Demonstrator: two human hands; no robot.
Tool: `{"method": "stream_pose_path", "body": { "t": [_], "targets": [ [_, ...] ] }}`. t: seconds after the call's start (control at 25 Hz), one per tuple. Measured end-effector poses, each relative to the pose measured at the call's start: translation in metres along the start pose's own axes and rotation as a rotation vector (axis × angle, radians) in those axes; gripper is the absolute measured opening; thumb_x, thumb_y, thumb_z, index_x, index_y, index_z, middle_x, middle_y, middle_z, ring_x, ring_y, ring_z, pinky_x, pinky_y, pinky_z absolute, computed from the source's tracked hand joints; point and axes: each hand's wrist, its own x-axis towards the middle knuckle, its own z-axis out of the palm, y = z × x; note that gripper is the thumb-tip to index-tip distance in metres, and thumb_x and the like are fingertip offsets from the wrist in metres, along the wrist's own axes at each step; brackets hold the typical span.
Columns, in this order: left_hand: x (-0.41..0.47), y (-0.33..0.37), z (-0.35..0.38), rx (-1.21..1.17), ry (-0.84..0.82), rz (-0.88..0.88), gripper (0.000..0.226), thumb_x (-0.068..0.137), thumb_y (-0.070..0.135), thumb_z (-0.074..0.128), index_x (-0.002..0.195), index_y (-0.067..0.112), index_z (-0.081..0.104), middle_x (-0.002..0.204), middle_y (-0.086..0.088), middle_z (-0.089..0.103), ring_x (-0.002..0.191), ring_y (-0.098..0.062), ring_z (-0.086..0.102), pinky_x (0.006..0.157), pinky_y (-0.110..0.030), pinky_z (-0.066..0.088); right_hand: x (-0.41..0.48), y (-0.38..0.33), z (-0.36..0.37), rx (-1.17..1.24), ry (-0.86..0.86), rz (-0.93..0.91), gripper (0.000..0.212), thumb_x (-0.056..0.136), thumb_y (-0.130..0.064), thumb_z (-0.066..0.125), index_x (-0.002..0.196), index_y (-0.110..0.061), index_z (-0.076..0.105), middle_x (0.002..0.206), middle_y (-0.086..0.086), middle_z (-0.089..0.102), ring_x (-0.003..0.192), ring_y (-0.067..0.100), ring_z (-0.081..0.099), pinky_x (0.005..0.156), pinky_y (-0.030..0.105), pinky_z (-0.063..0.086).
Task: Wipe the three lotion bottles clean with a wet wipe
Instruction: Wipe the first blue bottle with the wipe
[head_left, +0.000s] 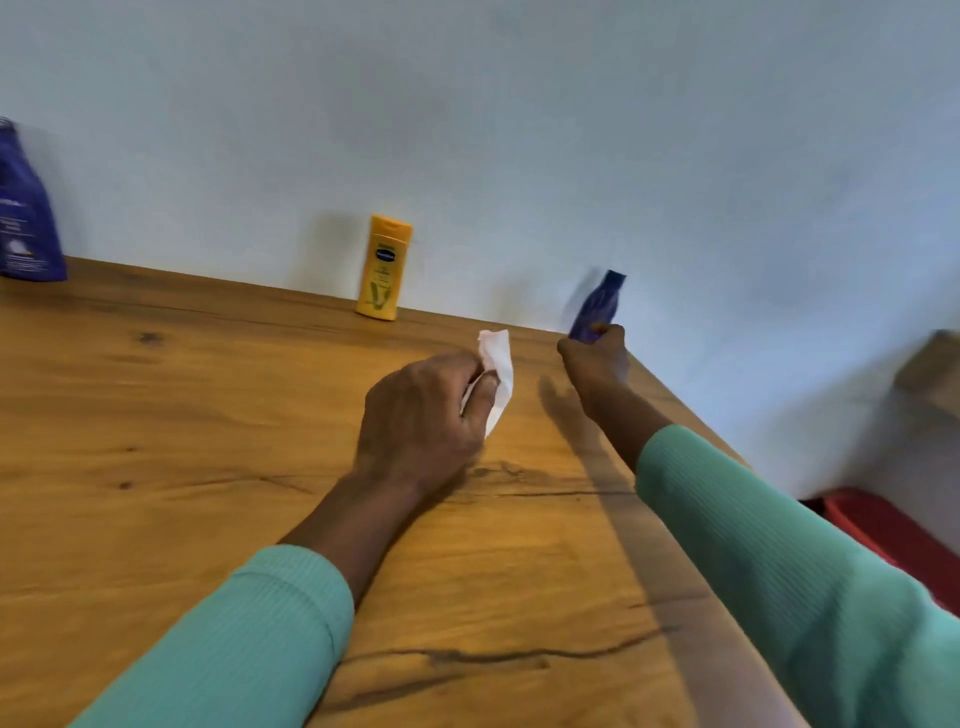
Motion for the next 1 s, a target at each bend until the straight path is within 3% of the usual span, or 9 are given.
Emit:
{"method": "stream_pose_path", "body": {
  "t": [0.16, 0.36, 0.44, 0.6, 0.76, 0.88, 1.0],
  "targets": [
    [0.005, 0.006, 0.028, 0.071, -0.084, 0.004, 0.022, 0.1, 0.042, 0.057, 0.088, 0.025, 0.067, 0.079, 0.003, 0.067, 0.065, -0.016, 0.048, 0.054, -0.03, 0.025, 0.062, 0.019, -0.008, -0.06, -0.033, 0.129, 0.072, 0.082, -0.026, 0.078, 0.14, -0.01, 0.039, 0.135, 0.013, 0.055, 0.117, 0.032, 0.06, 0.099, 0.044, 0.054],
    [0.012, -0.004, 0.035, 0.086, -0.163, -0.016, 0.026, 0.099, 0.048, 0.056, 0.084, 0.028, 0.065, 0.07, 0.011, 0.053, 0.063, -0.015, 0.05, 0.052, -0.029, 0.027, 0.121, 0.038, 0.018, 0.079, -0.007, 0.213, 0.093, 0.068, -0.041, 0.081, 0.144, -0.017, 0.034, 0.132, 0.009, 0.06, 0.114, 0.033, 0.063, 0.1, 0.052, 0.055],
    [0.014, -0.005, 0.039, 0.099, -0.172, -0.018, 0.028, 0.099, 0.048, 0.055, 0.084, 0.028, 0.066, 0.069, 0.01, 0.056, 0.064, -0.015, 0.053, 0.054, -0.031, 0.032, 0.132, 0.045, 0.026, 0.138, -0.026, 0.168, 0.079, 0.075, -0.032, 0.078, 0.144, -0.022, 0.043, 0.119, 0.004, 0.065, 0.11, 0.03, 0.065, 0.101, 0.05, 0.055],
    [0.014, -0.007, 0.041, 0.124, -0.171, -0.005, 0.028, 0.1, 0.048, 0.055, 0.09, 0.026, 0.07, 0.079, 0.005, 0.069, 0.069, -0.019, 0.06, 0.058, -0.033, 0.044, 0.108, 0.042, 0.016, 0.163, 0.082, 0.076, 0.039, 0.088, -0.022, 0.075, 0.123, -0.025, 0.058, 0.099, -0.006, 0.066, 0.1, 0.022, 0.068, 0.099, 0.04, 0.055],
    [0.013, -0.004, 0.037, 0.07, -0.099, -0.022, 0.02, 0.099, 0.039, 0.061, 0.095, 0.022, 0.071, 0.086, 0.001, 0.072, 0.069, -0.018, 0.058, 0.059, -0.031, 0.039, 0.032, 0.016, -0.014, 0.341, 0.108, -0.047, 0.034, 0.089, -0.021, 0.077, 0.117, -0.027, 0.057, 0.093, -0.012, 0.069, 0.085, 0.008, 0.069, 0.08, 0.028, 0.054],
    [0.012, -0.001, 0.03, -0.089, 0.048, -0.097, 0.015, 0.098, 0.028, 0.066, 0.107, 0.018, 0.073, 0.098, -0.003, 0.076, 0.076, -0.014, 0.06, 0.061, -0.025, 0.039, -0.034, 0.003, -0.034, 0.527, -0.024, -0.041, 0.04, 0.092, -0.026, 0.078, 0.127, -0.019, 0.059, 0.111, 0.003, 0.071, 0.1, 0.018, 0.071, 0.082, 0.029, 0.061],
    [0.005, 0.005, 0.011, -0.365, 0.173, -0.32, 0.028, 0.099, 0.026, 0.067, 0.125, 0.016, 0.069, 0.111, 0.0, 0.073, 0.095, -0.012, 0.064, 0.07, -0.017, 0.046, -0.097, -0.008, -0.042, 0.688, -0.202, 0.062, 0.036, 0.094, -0.027, 0.076, 0.125, -0.019, 0.061, 0.114, 0.007, 0.072, 0.104, 0.024, 0.072, 0.082, 0.033, 0.062]
  ]
}}
